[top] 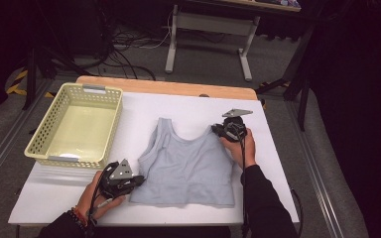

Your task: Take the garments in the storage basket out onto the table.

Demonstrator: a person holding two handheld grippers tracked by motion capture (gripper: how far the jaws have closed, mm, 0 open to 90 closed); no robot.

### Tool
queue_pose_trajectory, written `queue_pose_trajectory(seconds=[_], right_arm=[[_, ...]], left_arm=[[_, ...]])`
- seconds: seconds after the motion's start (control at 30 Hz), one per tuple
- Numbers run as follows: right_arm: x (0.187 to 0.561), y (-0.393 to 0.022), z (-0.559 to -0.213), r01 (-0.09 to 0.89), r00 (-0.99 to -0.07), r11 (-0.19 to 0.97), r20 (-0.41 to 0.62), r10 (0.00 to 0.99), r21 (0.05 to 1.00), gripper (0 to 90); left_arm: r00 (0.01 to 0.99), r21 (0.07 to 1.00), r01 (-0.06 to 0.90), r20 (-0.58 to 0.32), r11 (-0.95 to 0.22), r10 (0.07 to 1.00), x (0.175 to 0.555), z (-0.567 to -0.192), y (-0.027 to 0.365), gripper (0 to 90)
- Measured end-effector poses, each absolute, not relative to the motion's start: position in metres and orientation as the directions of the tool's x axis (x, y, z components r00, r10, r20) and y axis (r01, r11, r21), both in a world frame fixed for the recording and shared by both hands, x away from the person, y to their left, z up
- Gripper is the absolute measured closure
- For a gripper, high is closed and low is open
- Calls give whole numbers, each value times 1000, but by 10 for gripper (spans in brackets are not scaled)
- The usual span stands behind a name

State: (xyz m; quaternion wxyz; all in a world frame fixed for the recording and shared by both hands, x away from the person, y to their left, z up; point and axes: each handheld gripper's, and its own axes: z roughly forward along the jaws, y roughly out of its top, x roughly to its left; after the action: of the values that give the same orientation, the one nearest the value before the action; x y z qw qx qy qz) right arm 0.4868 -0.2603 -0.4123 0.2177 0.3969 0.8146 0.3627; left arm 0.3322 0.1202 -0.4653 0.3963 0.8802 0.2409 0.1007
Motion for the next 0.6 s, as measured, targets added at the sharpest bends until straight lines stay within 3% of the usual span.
queue_pose_trajectory(seconds=[0.03, 0.3, 0.37, 0.4, 0.6], right_arm=[[485, -260, -402, 447, -580, 431, -114, 807, 784, 819], [483, -265, -384, 388, -509, 379, -148, 848, 840, 763], [484, -265, -385, 389, -501, 372, -145, 853, 843, 748], [486, -268, -387, 403, -474, 362, -147, 868, 840, 650], [488, -273, -397, 472, -484, 334, -76, 872, 816, 572]], left_arm=[[865, 754, 337, -12, -564, 502, 333, -464, 120, 855], [864, 748, 318, 24, -582, 502, 332, -463, 120, 860], [862, 748, 320, 24, -582, 506, 332, -462, 121, 860], [861, 749, 321, 24, -579, 508, 333, -462, 121, 860], [857, 753, 313, 37, -578, 513, 332, -457, 126, 866]])
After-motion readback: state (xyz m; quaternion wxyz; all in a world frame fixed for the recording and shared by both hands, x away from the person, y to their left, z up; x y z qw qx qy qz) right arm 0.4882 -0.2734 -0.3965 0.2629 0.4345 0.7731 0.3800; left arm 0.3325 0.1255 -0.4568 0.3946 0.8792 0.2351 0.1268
